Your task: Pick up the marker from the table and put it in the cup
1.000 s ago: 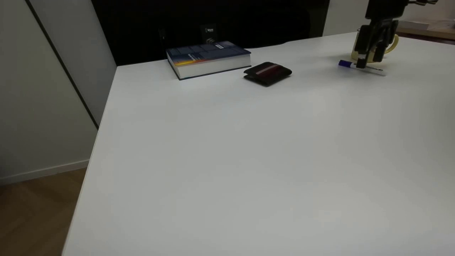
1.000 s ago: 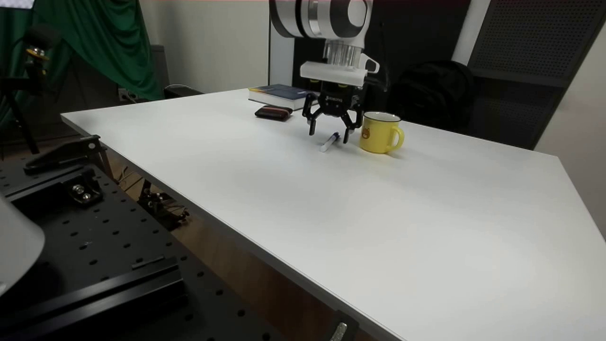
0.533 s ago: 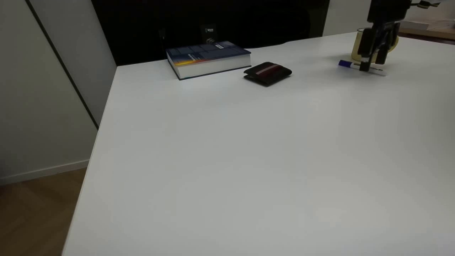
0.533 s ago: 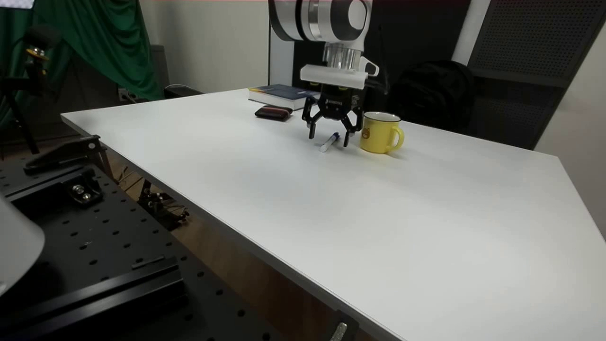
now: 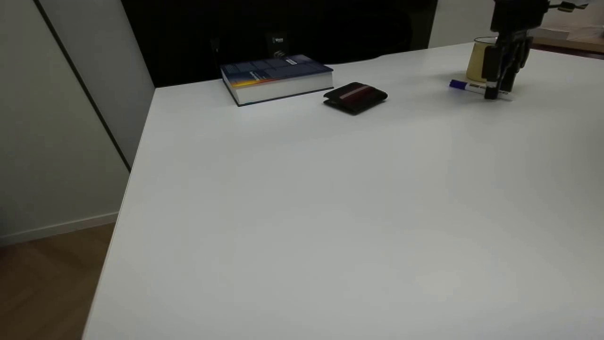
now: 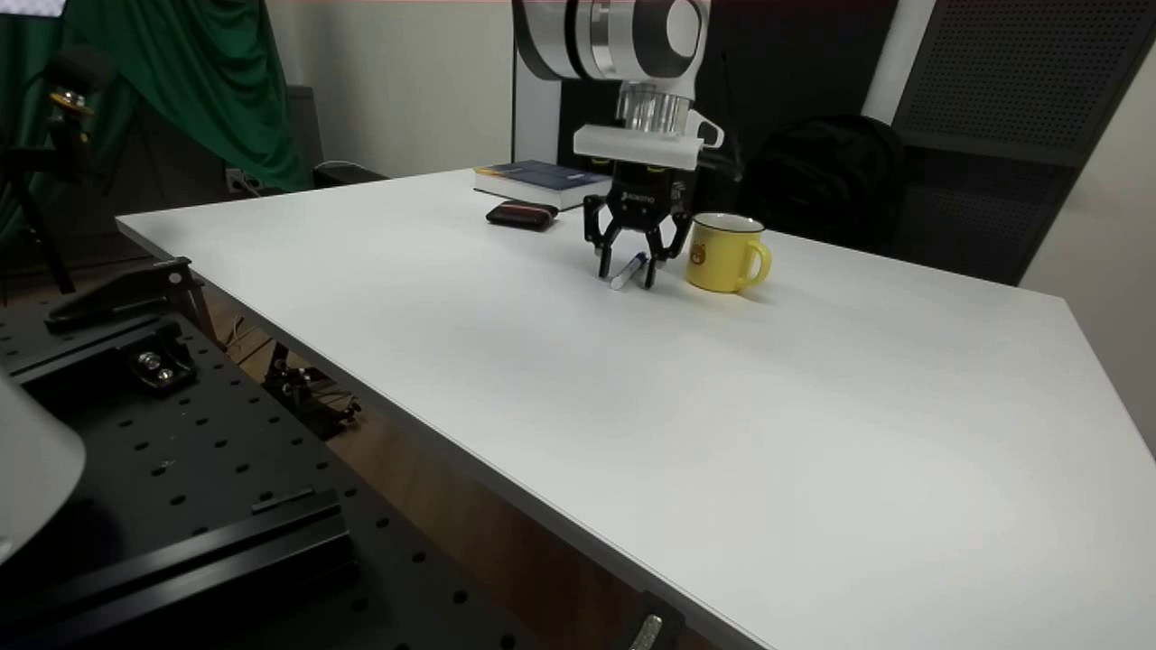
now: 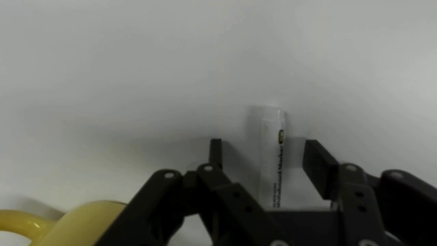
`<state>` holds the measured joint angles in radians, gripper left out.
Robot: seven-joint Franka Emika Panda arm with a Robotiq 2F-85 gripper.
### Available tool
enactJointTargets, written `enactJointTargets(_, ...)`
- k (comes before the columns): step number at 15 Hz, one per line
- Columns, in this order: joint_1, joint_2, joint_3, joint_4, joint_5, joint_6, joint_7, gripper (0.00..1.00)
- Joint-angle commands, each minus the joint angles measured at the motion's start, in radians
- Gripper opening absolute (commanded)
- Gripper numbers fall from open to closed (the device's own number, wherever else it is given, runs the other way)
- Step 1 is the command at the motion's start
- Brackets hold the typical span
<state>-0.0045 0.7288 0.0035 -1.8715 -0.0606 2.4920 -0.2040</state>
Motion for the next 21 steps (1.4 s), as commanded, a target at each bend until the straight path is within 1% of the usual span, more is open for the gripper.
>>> enactJointTargets(1,0.022,0.002,-0.023,0.012,-0.022,-0.033,0.076,0.34)
enactJointTargets(6,0.051,-0.004,-0.046,0.011,-0.012,-0.054,0.179,0.02)
enactJointTargets(7,0.05,-0.005,-0.04,0.013,-0.003,-0.068,0.191,0.0)
enactJointTargets(8,0.036,-0.003,-0.039,0.071,0.009,-0.124,0.191,0.03)
enactJointTargets(9,0.032,-0.007,-0.035,0.088,0.015,-0.162,0.194,0.04)
enactJointTargets(16,0.013,-0.02,-0.019,0.28,0.05,-0.488,0.193,0.04)
enactJointTargets(18,0.007,-0.019,-0.012,0.344,0.081,-0.593,0.2,0.04)
enactJointTargets(21,-0.001,-0.024,-0.018,0.431,0.126,-0.71,0.239,0.04)
